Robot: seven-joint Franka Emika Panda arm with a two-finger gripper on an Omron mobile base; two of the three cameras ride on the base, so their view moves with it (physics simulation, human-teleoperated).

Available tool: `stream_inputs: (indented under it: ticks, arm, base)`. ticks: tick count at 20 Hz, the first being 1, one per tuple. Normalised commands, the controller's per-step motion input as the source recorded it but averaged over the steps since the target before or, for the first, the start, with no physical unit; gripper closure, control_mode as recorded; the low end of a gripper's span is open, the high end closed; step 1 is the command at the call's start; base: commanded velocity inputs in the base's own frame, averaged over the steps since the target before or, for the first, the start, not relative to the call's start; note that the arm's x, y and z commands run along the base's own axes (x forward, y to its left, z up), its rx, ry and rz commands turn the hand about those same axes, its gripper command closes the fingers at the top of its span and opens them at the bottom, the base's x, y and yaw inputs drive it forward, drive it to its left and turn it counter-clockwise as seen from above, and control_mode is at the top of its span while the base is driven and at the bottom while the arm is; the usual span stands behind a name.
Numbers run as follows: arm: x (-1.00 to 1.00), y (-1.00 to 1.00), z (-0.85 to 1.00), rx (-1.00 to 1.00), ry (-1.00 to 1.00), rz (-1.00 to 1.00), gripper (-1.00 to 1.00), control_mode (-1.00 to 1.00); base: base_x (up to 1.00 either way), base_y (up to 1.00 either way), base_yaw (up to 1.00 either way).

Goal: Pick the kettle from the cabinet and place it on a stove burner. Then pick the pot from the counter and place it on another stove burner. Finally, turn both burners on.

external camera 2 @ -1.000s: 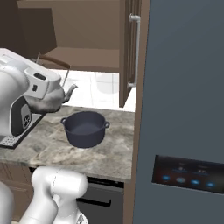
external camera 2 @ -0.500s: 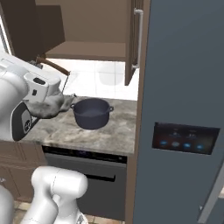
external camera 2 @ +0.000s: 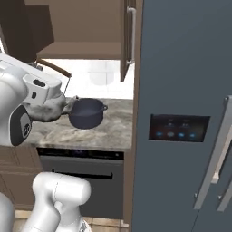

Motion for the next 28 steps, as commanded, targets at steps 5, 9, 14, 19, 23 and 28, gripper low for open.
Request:
stream_inputs:
  ticks: [5, 9, 14, 19, 23, 28]
  arm:
    - [0.0, 0.0, 0.0, 0.0, 0.0, 0.0, 1.0, 1.0]
    - [0.0, 0.0, 0.0, 0.0, 0.0, 0.0, 1.0, 1.0]
    - [0.0, 0.0, 0.0, 0.0, 0.0, 0.0, 1.0, 1.0]
    - [0.0, 0.0, 0.0, 0.0, 0.0, 0.0, 1.0, 1.0]
    - [0.0, 0.0, 0.0, 0.0, 0.0, 0.0, 1.0, 1.0]
    - [0.0, 0.0, 0.0, 0.0, 0.0, 0.0, 1.0, 1.0]
  base:
    - [-0.01, 0.13, -0.35]
    - [-0.12, 0.1, -0.37]
    - [-0.25, 0.02, -0.37]
    - [-0.39, 0.0, -0.35]
    - [-0.42, -0.01, -0.33]
    - [-0.47, -0.17, -0.27]
